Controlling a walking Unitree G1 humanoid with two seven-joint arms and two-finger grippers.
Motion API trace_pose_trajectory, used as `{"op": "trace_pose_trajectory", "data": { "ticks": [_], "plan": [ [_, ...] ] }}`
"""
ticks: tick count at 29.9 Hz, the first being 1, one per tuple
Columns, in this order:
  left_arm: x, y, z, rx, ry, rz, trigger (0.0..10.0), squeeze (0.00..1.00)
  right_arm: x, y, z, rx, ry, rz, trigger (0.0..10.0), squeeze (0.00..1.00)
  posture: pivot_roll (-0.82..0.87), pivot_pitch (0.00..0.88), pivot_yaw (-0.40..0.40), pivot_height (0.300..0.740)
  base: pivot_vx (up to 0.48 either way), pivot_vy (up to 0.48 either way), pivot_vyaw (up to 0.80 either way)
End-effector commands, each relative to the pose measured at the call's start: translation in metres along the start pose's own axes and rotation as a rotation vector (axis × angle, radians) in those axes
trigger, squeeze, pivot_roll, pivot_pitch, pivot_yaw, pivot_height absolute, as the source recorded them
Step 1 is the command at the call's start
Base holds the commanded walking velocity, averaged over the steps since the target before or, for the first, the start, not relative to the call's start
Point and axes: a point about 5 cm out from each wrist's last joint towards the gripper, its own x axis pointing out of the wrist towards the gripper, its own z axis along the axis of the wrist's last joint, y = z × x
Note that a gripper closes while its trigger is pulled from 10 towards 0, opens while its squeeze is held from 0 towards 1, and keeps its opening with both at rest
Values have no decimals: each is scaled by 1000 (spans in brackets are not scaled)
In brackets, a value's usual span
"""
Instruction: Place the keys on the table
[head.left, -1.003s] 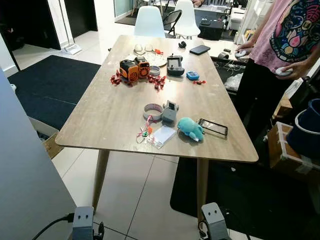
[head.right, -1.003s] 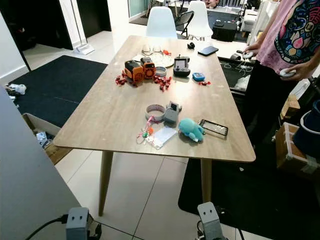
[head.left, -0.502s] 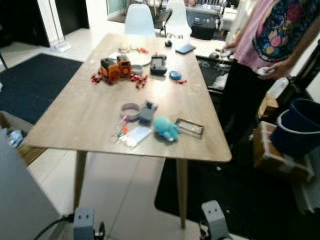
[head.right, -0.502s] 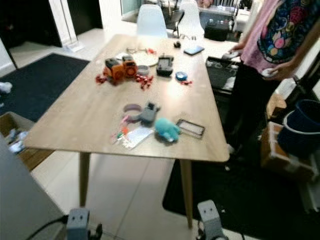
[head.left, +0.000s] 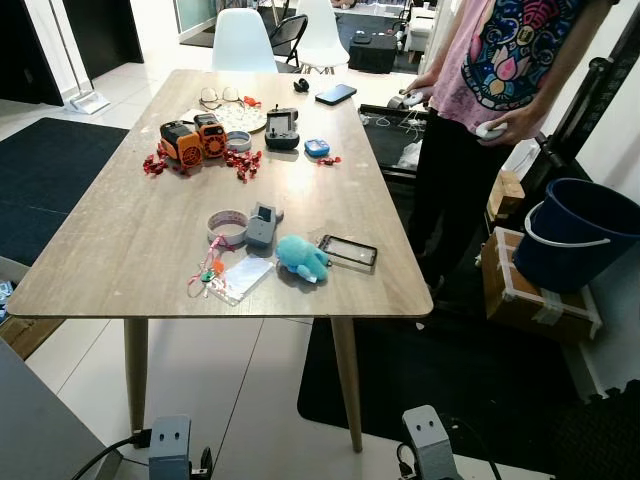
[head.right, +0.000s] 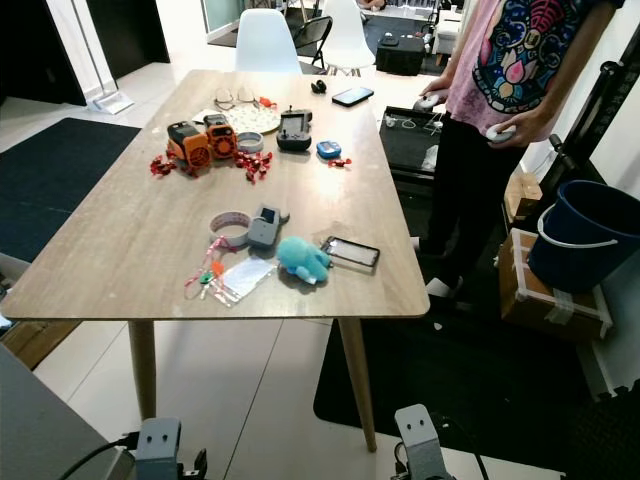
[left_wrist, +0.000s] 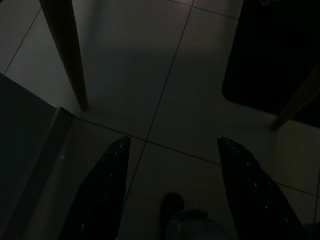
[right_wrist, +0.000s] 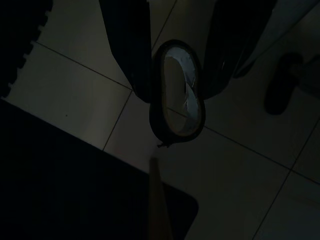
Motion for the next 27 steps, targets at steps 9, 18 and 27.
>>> {"op": "trace_pose_trajectory", "data": {
  "ticks": [9,18,27],
  "plan": [
    [0,0,-3,-8,27,18,10000,0,-1,-3,-3,3,15,-8,10000,0,76,64,-52,740,0,0,0],
    [1,0,-1,-18,26,20,10000,0,-1,-3,-3,0,15,-7,10000,0,77,65,-54,740,0,0,0],
    [1,1,-2,-22,28,18,10000,0,-1,-3,-2,-1,15,-6,10000,0,79,62,-54,740,0,0,0]
  ]
}}
